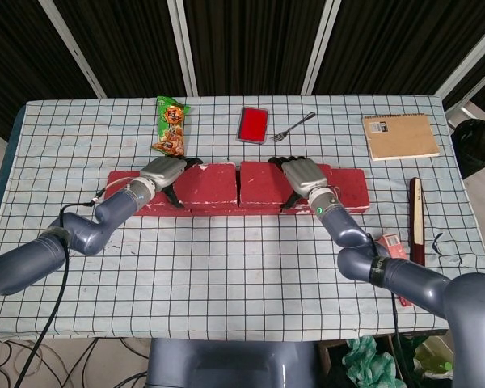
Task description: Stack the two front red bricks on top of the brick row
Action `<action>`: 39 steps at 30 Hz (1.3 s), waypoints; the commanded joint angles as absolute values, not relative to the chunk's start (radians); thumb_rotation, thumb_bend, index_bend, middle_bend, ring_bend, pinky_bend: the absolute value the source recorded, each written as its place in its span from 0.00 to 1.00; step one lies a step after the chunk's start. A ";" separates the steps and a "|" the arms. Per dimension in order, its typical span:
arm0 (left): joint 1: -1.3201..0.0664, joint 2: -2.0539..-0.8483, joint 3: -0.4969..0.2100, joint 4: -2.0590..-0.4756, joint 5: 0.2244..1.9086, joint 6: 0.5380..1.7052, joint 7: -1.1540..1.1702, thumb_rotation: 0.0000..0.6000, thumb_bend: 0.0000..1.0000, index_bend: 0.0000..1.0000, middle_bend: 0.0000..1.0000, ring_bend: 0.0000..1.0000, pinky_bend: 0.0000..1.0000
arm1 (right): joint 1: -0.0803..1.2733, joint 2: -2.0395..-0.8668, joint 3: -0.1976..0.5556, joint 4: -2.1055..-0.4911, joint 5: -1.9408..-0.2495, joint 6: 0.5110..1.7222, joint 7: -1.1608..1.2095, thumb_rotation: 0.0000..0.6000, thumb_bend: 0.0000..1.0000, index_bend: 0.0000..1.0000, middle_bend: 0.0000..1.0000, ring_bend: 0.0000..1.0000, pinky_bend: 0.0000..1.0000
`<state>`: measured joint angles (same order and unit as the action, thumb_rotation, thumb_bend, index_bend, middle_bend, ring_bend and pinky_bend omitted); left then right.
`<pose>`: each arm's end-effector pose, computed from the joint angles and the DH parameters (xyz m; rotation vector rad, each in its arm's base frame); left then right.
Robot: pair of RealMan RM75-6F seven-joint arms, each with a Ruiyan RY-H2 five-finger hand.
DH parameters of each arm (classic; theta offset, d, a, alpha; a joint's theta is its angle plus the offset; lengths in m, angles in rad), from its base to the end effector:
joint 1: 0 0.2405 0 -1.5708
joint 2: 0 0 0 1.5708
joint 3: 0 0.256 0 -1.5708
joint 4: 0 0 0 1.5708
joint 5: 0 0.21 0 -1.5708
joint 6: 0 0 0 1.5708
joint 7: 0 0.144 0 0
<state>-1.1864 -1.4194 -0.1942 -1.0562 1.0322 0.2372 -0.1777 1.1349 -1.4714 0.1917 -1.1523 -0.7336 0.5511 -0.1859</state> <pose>-0.1011 0.4783 0.0257 -2.0150 -1.2063 -0.6481 -0.1035 -0.4665 0.0193 1.8625 -1.0882 0.7779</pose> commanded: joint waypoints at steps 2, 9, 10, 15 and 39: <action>-1.187 -1.416 -0.196 -1.060 1.032 0.237 -0.181 1.00 0.12 0.16 0.15 0.04 0.07 | 1.135 -1.473 0.191 -1.151 -0.731 0.552 -0.187 1.00 0.05 0.21 0.22 0.21 0.19; -1.190 -1.415 -0.189 -1.059 1.029 0.233 -0.181 1.00 0.12 0.15 0.15 0.03 0.07 | 1.136 -1.473 0.187 -1.153 -0.727 0.554 -0.193 1.00 0.05 0.21 0.21 0.20 0.19; -1.191 -1.415 -0.189 -1.058 1.029 0.233 -0.181 1.00 0.12 0.15 0.15 0.03 0.07 | 1.136 -1.473 0.187 -1.153 -0.726 0.554 -0.194 1.00 0.05 0.21 0.21 0.20 0.19; -1.192 -1.414 -0.188 -1.058 1.032 0.238 -0.180 1.00 0.12 0.15 0.15 0.02 0.06 | 1.136 -1.473 0.188 -1.152 -0.723 0.557 -0.195 1.00 0.05 0.21 0.20 0.20 0.19; -1.203 -1.418 -0.174 -1.052 1.039 0.232 -0.176 1.00 0.08 0.15 0.13 0.00 0.04 | 1.141 -1.474 0.181 -1.154 -0.705 0.555 -0.209 1.00 0.04 0.18 0.18 0.14 0.19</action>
<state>-1.2025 -1.4180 -0.1740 -1.0521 1.0390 0.2320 -0.1758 1.1410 -1.4737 0.1809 -1.1545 -0.7047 0.5547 -0.2091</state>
